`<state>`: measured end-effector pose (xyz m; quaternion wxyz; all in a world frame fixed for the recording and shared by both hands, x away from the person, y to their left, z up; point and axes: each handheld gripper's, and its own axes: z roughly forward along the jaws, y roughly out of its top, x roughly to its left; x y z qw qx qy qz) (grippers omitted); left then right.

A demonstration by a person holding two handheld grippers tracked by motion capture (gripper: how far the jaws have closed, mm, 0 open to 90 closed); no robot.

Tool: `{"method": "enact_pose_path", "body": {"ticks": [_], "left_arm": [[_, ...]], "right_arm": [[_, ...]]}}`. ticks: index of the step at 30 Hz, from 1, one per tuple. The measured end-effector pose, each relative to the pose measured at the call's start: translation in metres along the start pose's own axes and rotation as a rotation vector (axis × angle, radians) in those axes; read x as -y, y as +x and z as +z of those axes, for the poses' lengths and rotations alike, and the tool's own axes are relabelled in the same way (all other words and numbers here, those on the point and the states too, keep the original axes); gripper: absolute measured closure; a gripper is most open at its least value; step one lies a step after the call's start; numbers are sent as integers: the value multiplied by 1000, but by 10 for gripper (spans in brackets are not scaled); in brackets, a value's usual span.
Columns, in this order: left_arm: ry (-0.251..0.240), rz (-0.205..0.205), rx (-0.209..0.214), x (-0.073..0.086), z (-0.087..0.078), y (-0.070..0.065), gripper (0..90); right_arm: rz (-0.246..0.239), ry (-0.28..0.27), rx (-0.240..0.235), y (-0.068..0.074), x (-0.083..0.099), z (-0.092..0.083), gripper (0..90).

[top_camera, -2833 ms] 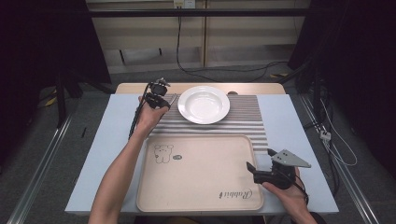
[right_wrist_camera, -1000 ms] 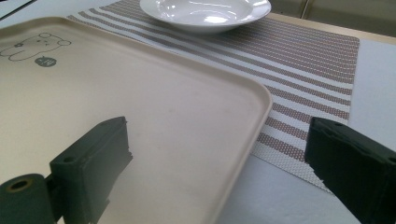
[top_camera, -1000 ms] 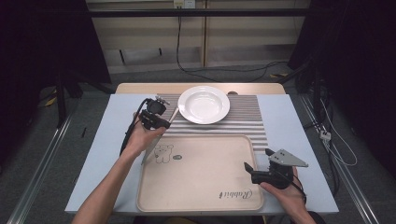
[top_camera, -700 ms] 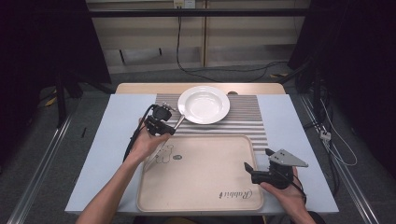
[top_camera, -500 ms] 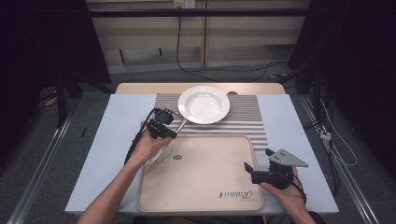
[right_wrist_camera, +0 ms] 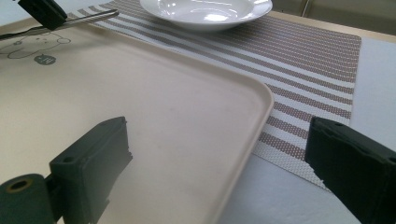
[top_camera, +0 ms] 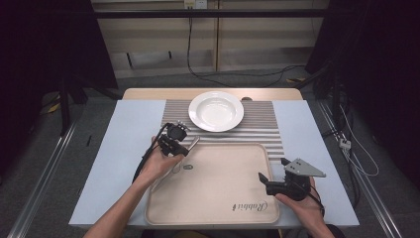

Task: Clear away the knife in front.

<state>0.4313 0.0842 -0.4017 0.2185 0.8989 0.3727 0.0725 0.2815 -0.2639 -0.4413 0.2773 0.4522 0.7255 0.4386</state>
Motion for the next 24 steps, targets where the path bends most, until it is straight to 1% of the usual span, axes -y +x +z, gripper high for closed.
{"method": "enact_pose_path", "body": {"ticks": [1,2,3,9,15,16,17,20,22,24], "left_arm": [[7,2,1,1,0,-1,799],[9,-5,9,3,1,-2,799],[16,0,11,3,1,-2,799],[33,7,8,10,6,-9,798],[51,17,12,14,9,-12,798],[60,22,12,15,10,-13,798],[56,21,4,16,9,-14,798],[59,24,12,17,9,-13,798],[56,20,7,19,8,-15,798],[48,24,1,22,8,-17,797]], "right_arm": [[0,-1,0,0,0,0,70],[-1,0,0,0,0,0,70],[-2,1,-1,0,0,0,70],[-1,2,0,0,0,0,70],[-5,2,-1,0,0,0,70],[-3,2,-3,0,0,0,70],[-3,2,-2,0,0,0,70],[-8,0,-2,0,0,0,70],[-5,3,-3,1,0,0,70],[-5,5,-4,1,0,0,71]]}}
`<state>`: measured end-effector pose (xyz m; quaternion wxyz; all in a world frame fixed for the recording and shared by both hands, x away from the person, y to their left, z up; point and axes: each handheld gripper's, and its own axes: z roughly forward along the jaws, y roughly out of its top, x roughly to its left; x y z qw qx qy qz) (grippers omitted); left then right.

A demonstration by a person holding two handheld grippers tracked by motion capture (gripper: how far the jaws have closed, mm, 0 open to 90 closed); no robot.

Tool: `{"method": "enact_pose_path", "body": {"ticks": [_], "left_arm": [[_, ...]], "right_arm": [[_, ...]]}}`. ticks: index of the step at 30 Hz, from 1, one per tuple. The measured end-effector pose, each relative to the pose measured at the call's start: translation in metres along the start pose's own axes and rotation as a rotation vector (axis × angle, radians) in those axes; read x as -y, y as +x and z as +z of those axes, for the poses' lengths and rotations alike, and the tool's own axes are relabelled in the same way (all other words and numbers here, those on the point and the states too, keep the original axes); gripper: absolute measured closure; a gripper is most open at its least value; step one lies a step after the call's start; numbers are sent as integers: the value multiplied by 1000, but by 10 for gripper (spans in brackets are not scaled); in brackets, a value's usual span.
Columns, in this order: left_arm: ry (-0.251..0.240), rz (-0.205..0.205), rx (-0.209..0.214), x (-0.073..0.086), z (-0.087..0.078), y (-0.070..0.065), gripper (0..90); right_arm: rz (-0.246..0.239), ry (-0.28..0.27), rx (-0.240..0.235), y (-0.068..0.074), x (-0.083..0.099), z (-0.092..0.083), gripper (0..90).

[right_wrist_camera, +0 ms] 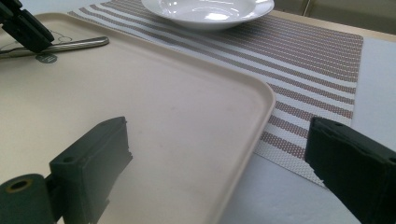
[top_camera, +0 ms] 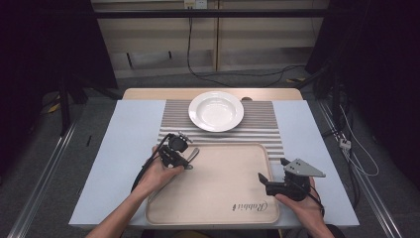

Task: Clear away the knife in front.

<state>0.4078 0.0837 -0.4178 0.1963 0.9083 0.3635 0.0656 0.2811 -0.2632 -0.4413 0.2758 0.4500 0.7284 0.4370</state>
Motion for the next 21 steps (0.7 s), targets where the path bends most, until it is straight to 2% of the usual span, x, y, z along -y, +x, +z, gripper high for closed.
{"method": "enact_pose_path", "body": {"ticks": [3,6,12,17,21], "left_arm": [[-7,-1,-4,2,0,-2,796],[9,17,-10,2,-1,-2,796],[1,0,9,6,-2,-1,794],[1,4,21,7,-2,0,791],[-14,22,7,9,-2,-1,789]], "right_arm": [[-2,0,-5,0,0,0,72],[-3,2,-6,0,0,1,71],[-1,-2,-10,0,0,-1,72],[4,1,-14,-1,0,0,72],[0,0,-15,-1,0,0,72]]}}
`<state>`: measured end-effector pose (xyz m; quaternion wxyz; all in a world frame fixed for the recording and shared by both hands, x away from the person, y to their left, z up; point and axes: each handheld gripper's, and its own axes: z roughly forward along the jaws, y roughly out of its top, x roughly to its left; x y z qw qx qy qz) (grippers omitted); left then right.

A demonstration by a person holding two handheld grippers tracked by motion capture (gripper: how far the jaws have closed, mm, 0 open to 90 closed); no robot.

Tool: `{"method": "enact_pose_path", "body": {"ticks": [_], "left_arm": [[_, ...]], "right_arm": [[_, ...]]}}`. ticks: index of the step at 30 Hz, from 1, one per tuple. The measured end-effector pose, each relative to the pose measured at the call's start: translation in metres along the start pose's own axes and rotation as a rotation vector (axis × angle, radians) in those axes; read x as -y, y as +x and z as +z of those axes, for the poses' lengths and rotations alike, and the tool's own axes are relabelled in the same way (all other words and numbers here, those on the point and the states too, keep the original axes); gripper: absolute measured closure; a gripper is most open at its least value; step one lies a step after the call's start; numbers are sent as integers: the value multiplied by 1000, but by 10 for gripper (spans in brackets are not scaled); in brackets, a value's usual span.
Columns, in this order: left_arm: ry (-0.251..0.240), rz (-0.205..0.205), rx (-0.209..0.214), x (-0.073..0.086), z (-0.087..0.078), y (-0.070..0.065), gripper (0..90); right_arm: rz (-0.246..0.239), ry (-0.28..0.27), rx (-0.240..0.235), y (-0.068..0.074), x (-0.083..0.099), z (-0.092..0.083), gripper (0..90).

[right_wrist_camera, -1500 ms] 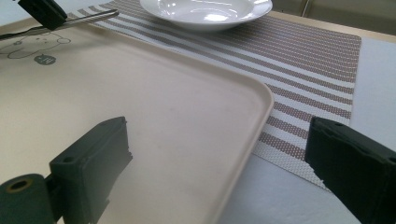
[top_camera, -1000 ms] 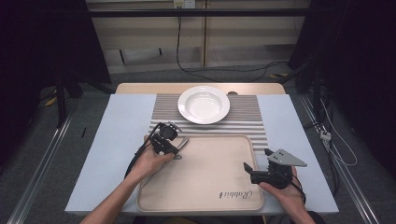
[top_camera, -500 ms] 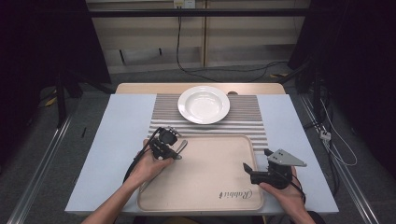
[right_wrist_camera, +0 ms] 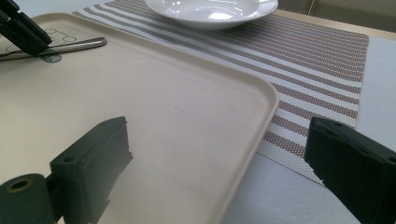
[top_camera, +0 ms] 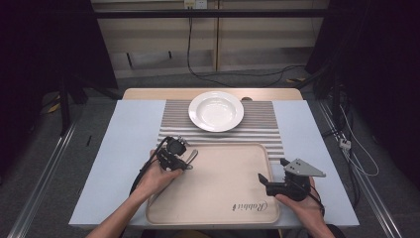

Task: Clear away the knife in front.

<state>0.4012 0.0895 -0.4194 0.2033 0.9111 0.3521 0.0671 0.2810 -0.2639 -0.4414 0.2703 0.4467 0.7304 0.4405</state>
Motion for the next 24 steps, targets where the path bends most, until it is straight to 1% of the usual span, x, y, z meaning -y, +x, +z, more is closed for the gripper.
{"method": "enact_pose_path", "body": {"ticks": [2,3,4,5,7,8,9,10,11,12,13,14,15,16,17,18,20,21,23,24], "left_arm": [[-16,7,-10,1,0,0,786],[-16,7,-10,1,0,0,786],[-26,9,-7,1,-1,1,786],[-51,15,-8,1,-3,3,786],[-72,5,-17,1,-5,6,775],[-122,-5,-18,1,-9,9,737],[-122,-5,-18,1,-9,9,711],[-149,-15,-20,2,-10,10,711],[-175,-29,-19,2,-11,11,625],[-201,-43,-23,2,-12,12,560],[-218,-42,-30,1,-13,12,560],[-230,-47,-31,1,-14,12,471],[-243,-50,-27,1,-14,11,415],[-249,-38,-24,0,-14,10,365],[-252,-32,-28,0,-15,9,365],[-265,-23,-28,-1,-15,7,305],[-291,-8,-4,-2,-14,5,271],[-299,8,6,-3,-15,3,254],[-306,15,9,-4,-14,-1,240],[-310,24,21,-4,-14,-4,240]], "right_arm": [[-1,-1,-2,0,0,0,72],[0,-2,-3,0,0,0,72],[0,-2,-3,0,0,0,72],[3,-1,-3,0,0,0,72],[6,0,-3,-1,0,1,72],[14,1,-5,-2,0,1,72],[13,-1,-5,-2,0,1,72],[13,-1,-5,-2,0,1,72],[14,0,-7,-3,0,2,72],[14,1,-9,-3,0,2,72],[14,1,-9,-3,0,2,72],[11,-1,-10,-2,0,2,72],[11,-1,-10,-2,0,2,72],[10,-1,-10,-1,0,1,72],[10,-1,-10,-1,0,1,72],[10,-2,-9,-2,0,1,72],[12,-2,-8,-2,0,1,72],[10,0,-7,-2,0,2,72],[8,-1,-5,-2,0,2,72],[8,-1,-5,-2,0,2,72]]}}
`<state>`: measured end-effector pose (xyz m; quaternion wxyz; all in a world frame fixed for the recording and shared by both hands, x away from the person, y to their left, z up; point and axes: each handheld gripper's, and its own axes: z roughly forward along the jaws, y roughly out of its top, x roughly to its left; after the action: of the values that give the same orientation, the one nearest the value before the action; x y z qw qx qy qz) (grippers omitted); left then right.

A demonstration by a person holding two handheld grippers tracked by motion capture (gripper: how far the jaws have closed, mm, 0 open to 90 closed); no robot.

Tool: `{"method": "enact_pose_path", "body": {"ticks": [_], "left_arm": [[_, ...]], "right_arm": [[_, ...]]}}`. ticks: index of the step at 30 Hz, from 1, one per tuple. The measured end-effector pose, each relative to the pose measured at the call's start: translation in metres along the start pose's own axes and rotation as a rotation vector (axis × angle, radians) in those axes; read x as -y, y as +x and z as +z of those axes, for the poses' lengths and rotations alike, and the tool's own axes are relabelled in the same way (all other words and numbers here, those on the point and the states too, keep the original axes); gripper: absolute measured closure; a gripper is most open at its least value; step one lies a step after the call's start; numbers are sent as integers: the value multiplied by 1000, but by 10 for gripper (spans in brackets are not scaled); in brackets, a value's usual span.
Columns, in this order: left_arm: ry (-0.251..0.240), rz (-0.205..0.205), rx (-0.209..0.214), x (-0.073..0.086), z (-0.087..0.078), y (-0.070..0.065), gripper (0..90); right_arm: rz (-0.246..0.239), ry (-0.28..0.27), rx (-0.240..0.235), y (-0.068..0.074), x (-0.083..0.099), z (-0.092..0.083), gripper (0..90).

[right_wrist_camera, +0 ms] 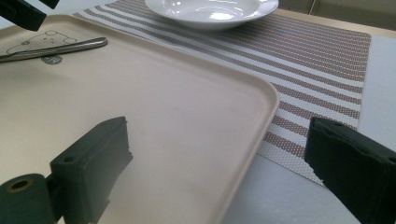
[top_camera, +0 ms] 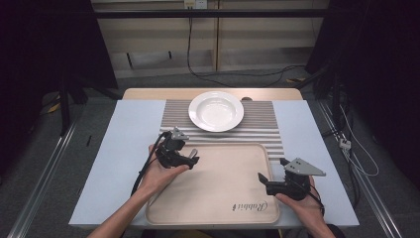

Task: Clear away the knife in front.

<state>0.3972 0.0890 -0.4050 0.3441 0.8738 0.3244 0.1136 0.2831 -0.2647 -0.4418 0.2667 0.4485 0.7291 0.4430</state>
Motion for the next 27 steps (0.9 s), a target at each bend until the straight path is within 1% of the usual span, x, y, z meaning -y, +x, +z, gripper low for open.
{"method": "enact_pose_path", "body": {"ticks": [1,2,3,5,6,7,8,9,10,11,12,13,14,15,17,18,19,20,21,22,23,24,25,27], "left_arm": [[-7,4,9,0,0,-2,247],[-28,24,10,1,-2,-6,310],[-37,33,13,1,-2,-8,310],[-38,45,16,1,-3,-11,378],[-42,44,5,2,-3,-14,536],[-40,44,43,3,-2,-14,536],[-34,44,46,4,-1,-14,600],[-24,46,19,5,-1,-15,730],[-7,55,54,6,2,-13,787],[21,66,71,7,5,-13,787],[28,67,59,9,8,-13,826],[50,62,52,9,10,-13,826],[74,64,60,10,13,-11,874],[76,64,43,11,14,-10,900],[100,64,34,12,17,-8,900],[134,66,-1,14,20,-6,900],[134,66,-1,14,20,-6,900],[155,72,-9,15,22,-5,900],[153,64,16,17,22,-3,900],[146,59,20,17,22,-1,900],[156,61,25,17,21,0,900],[156,63,15,17,21,-1,900],[159,70,19,17,21,-1,900],[169,69,18,17,21,-1,900]], "right_arm": [[-2,-1,1,0,0,0,72],[-3,0,3,1,0,0,72],[-3,0,3,1,0,0,72],[-4,-1,5,2,0,-1,72],[-4,-3,7,2,0,-2,72],[-4,-3,7,2,0,-2,72],[-3,-3,8,2,0,-2,72],[-2,-3,8,2,-1,-2,72],[-6,-4,8,2,-1,-2,72],[-6,-4,8,2,-1,-2,72],[-9,-4,7,3,0,-2,73],[-9,-4,7,3,0,-2,73],[-10,-5,7,2,-1,-2,73],[-8,-6,7,2,-1,-2,74],[-5,-5,7,2,-1,-2,73],[-5,-6,6,2,-1,-2,73],[-5,-6,6,2,-1,-2,73],[-8,-7,4,2,-1,-2,72],[-9,-7,4,2,-1,-2,73],[-9,-7,3,2,-1,-2,73],[-9,-7,4,2,-1,-2,73],[-9,-7,4,2,-1,-2,73],[-9,-6,5,2,-1,-2,73],[-9,-5,5,2,-1,-2,73]]}}
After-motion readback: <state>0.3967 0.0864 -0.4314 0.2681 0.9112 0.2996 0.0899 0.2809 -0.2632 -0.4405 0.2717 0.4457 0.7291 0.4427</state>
